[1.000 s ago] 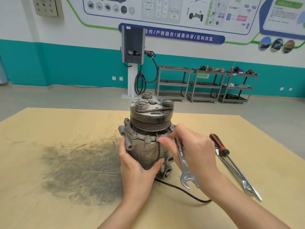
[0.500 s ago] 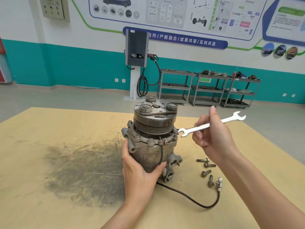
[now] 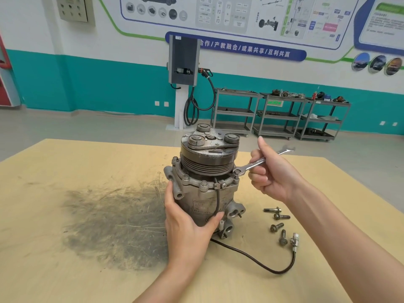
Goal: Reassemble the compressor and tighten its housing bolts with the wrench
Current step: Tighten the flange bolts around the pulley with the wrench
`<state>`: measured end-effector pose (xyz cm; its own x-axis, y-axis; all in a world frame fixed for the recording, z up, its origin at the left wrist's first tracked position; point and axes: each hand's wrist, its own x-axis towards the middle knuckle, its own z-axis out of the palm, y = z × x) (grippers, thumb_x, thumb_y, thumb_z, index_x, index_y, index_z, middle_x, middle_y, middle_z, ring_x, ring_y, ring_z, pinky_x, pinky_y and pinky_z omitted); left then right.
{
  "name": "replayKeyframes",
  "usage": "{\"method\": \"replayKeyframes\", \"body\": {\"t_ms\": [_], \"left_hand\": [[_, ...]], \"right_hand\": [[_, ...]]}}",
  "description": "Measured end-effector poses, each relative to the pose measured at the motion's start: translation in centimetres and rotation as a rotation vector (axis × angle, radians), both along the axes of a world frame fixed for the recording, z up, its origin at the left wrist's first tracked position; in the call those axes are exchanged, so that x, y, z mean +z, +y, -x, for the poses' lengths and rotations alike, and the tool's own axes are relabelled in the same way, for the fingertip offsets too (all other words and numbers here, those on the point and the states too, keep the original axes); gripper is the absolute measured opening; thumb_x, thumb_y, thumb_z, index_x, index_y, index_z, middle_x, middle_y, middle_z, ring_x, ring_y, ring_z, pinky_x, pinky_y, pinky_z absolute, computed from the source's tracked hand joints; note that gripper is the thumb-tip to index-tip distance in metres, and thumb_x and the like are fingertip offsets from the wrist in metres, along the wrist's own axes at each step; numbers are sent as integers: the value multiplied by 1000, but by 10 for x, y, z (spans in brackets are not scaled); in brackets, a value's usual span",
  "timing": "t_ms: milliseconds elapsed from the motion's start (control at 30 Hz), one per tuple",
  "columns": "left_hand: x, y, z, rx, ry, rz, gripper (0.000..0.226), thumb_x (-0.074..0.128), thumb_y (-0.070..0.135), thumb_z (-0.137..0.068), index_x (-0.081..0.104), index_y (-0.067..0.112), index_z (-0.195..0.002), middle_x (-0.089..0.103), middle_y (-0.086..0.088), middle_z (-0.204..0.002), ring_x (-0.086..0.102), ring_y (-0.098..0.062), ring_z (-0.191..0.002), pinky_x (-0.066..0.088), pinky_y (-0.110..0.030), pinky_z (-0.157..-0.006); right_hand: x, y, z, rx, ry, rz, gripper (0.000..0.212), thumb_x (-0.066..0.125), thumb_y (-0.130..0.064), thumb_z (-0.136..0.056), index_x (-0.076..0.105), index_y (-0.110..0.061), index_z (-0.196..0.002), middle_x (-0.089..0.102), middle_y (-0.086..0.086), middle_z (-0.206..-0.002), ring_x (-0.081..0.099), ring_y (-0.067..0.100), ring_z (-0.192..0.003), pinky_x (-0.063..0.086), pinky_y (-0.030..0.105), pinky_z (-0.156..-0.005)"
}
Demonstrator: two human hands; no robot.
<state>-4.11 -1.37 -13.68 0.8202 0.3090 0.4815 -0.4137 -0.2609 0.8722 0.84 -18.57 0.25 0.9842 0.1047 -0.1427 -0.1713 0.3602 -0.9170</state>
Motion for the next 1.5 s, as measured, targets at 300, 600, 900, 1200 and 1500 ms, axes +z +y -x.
{"method": "replayKeyframes", "body": {"t_ms": [300, 600, 900, 1200, 1500], "left_hand": [[2, 0, 1, 3, 8, -4, 123, 91, 39, -60, -2, 61, -137, 20, 17, -154, 24, -9, -146, 26, -37, -121], [2, -1, 1, 16, 0, -12, 121, 91, 39, -59, 1, 60, -138, 20, 19, -150, 25, -10, -145, 27, -40, -121], [-2, -2, -2, 5, -32, 41, 120, 80, 53, -55, -3, 65, -141, 28, 7, -156, 33, -15, -145, 36, -51, -115], [-2, -1, -2, 14, -12, -3, 123, 91, 44, -57, 0, 61, -139, 23, 17, -151, 28, -7, -144, 28, -37, -119], [-2, -1, -1, 5, -16, -1, 123, 92, 35, -61, -1, 61, -137, 16, 26, -146, 23, 0, -141, 22, -29, -118]], "right_hand": [[-23, 16, 16, -281, -261, -94, 51, 35, -41, -105, 52, -14, -66, 34, -1, -45, 28, 11, -37, 21, 21, -38], [-45, 33, 59, -649, -1217, 921, 52, 44, -36, -100, 44, -7, -57, 49, -5, -49, 41, 17, -41, 34, 31, -41], [-20, 56, 68, -678, -1383, 1542, 55, 51, -60, -84, 57, -10, -64, 46, -2, -47, 41, 20, -36, 28, 24, -36], [-21, 27, 92, -495, -1241, 915, 43, 55, -42, -93, 61, -15, -60, 57, 0, -58, 50, 5, -50, 41, 17, -49], [-4, 10, 39, -364, -339, 138, 54, 35, -54, -99, 53, -11, -72, 40, 1, -47, 38, 10, -39, 28, 16, -35]]}}
